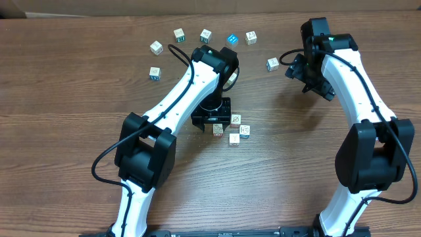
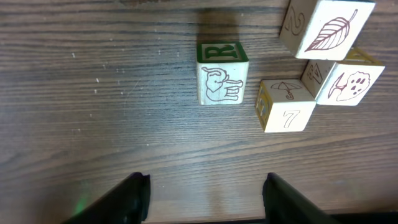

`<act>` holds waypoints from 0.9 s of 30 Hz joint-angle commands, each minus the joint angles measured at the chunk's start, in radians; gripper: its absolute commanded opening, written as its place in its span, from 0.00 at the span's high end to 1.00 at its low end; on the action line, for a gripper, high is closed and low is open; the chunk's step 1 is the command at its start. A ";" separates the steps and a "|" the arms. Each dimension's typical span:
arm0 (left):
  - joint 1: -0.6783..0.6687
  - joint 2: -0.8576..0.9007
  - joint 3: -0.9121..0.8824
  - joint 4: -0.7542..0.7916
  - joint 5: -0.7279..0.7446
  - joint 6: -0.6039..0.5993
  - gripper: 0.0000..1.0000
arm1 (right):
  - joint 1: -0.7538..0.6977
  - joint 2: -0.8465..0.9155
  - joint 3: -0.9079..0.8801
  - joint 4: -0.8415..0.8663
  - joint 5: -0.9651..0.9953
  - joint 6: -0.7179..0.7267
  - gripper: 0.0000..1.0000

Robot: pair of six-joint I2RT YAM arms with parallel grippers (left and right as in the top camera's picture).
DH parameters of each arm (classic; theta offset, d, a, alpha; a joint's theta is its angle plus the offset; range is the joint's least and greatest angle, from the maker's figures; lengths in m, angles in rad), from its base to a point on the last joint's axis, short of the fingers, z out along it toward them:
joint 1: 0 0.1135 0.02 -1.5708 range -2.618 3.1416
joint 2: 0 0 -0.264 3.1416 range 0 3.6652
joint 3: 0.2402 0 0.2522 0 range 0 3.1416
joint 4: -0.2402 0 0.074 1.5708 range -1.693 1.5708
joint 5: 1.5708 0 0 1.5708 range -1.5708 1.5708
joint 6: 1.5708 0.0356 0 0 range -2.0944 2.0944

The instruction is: Form a circle

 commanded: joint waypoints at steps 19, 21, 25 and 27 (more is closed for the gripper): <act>-0.004 0.003 0.014 0.026 0.010 -0.003 0.59 | 0.002 -0.029 0.018 0.002 0.007 0.003 0.00; -0.004 0.003 0.014 0.026 0.010 -0.003 0.59 | 0.002 -0.029 0.018 0.002 0.007 0.003 0.00; -0.007 0.003 0.014 0.019 0.009 -0.002 0.53 | 0.002 -0.029 0.018 0.002 0.007 0.003 0.00; -0.010 0.003 0.014 0.018 0.008 -0.002 0.50 | 0.002 -0.029 0.018 0.002 0.007 0.003 0.00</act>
